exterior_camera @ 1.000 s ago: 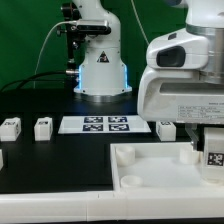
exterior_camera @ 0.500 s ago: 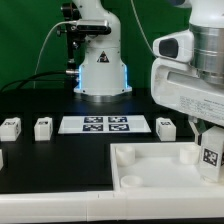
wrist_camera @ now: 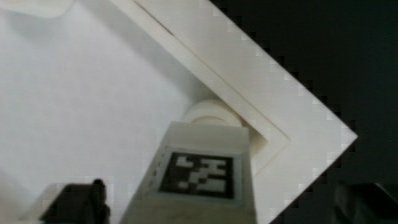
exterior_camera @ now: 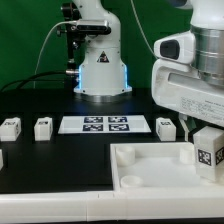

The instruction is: Assemble one leg

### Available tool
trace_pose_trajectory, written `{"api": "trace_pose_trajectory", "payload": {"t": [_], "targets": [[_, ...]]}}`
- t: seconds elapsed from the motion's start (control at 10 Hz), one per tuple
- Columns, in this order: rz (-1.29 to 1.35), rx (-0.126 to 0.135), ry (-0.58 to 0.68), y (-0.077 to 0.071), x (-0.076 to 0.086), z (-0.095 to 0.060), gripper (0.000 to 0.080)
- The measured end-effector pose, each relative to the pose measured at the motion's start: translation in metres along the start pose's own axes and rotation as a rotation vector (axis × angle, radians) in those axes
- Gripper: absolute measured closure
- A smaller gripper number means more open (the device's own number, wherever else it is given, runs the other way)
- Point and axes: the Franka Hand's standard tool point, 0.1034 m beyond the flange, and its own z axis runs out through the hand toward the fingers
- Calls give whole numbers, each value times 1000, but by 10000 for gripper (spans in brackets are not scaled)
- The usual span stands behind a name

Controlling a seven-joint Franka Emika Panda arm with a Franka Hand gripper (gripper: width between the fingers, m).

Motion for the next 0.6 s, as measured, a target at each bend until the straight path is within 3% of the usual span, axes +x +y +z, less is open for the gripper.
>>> {"api": "trace_pose_trajectory", "payload": {"t": [0.2,0.6], "targets": [[-79,0,3,0,0,1,155],[-640,-2,2,2,3,2,151]]}}
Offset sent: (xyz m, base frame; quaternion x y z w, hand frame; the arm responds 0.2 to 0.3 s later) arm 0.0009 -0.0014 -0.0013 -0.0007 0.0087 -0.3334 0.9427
